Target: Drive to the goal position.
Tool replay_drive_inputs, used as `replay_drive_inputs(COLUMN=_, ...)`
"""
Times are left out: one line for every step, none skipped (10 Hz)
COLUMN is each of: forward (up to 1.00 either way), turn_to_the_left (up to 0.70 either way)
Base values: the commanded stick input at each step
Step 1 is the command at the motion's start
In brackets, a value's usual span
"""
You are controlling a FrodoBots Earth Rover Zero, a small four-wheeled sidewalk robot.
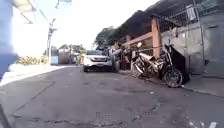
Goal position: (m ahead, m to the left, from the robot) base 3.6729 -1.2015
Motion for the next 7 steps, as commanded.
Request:
replay_drive_inputs(forward=0.0, turn_to_the_left=0.0)
replay_drive_inputs(forward=0.0, turn_to_the_left=0.0)
replay_drive_inputs(forward=0.0, turn_to_the_left=0.0)
replay_drive_inputs(forward=0.0, turn_to_the_left=0.0)
replay_drive_inputs(forward=0.0, turn_to_the_left=0.0)
replay_drive_inputs(forward=0.0, turn_to_the_left=0.0)
replay_drive_inputs(forward=0.0, turn_to_the_left=0.44)
